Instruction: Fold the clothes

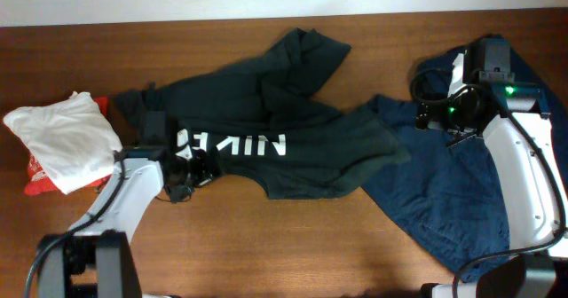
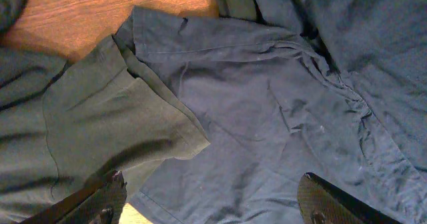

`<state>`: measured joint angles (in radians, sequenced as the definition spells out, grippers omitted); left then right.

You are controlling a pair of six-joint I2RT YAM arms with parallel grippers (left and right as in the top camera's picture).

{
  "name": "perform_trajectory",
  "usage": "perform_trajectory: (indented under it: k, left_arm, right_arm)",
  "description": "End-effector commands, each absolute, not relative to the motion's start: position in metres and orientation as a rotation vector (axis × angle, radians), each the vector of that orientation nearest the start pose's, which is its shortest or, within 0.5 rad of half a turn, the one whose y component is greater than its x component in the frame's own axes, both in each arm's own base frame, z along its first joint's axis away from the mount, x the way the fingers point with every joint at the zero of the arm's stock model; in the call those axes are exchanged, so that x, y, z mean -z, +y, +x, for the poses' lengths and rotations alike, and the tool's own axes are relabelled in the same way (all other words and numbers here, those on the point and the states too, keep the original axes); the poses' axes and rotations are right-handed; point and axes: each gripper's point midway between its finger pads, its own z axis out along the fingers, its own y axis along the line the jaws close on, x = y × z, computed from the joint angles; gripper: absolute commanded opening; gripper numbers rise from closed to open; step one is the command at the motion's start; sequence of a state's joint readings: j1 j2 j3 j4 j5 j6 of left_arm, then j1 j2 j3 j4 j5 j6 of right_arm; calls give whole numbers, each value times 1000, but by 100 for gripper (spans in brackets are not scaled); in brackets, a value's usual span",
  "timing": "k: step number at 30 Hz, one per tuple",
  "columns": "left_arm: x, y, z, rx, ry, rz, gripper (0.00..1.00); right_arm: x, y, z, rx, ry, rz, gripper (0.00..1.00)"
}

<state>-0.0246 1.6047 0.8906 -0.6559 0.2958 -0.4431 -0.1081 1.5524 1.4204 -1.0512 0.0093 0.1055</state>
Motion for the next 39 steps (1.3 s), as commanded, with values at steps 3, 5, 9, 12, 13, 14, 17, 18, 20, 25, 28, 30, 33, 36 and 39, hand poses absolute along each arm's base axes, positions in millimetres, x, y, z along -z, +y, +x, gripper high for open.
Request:
perform_trajectory:
  k: [3, 5, 9, 12, 13, 14, 17, 18, 20, 25, 28, 30, 33, 36, 39]
  left_arm:
    - [4, -44, 317, 355, 2880, -659, 99]
    - [12, -44, 325, 359, 2865, -653, 70]
    - [9, -39, 332, 353, 2844, -664, 0]
    - [-19, -6, 309, 229, 2929, -716, 0]
    - [-39, 21, 307, 123, 2904, -764, 0]
    - [-60, 48, 310, 29, 2848, -831, 0]
    - [-127, 106, 331, -54, 2608, -961, 0]
    - [-139, 109, 337, -23, 2571, -966, 4]
    - [-140, 88, 340, 139, 2598, -938, 86]
    - [-128, 28, 312, 246, 2816, -824, 99]
    - [-125, -11, 307, 261, 2896, -659, 99]
    - [-113, -41, 301, 270, 2944, -522, 99]
    - [-89, -73, 294, 289, 2967, -362, 94]
    - [-60, -115, 276, 445, 2989, -156, 79]
    - [-43, -129, 252, 516, 3046, -99, 86]
  right_arm:
    - [-179, -42, 357, 10, 2732, 312, 86]
    - [-179, -42, 356, 11, 2735, 313, 86]
    - [-179, -42, 355, 14, 2737, 313, 86]
    - [-177, -46, 355, 48, 2742, 322, 86]
    - [-174, -50, 355, 75, 2749, 329, 87]
    - [-171, -51, 355, 85, 2759, 331, 87]
    - [-158, -51, 358, 85, 2796, 334, 88]
    - [-154, -51, 358, 85, 2807, 334, 88]
    - [-148, -51, 359, 84, 2825, 335, 88]
    - [-133, -38, 361, -25, 2870, 322, 18]
    - [-114, -15, 362, -207, 2938, 230, 4]
    - [-102, 0, 359, -344, 2980, 152, 4]
    - [-91, 17, 357, -497, 3004, 63, 5]
    - [-77, 26, 354, -560, 3041, 35, 7]
    - [-65, 32, 354, -570, 3075, 17, 11]
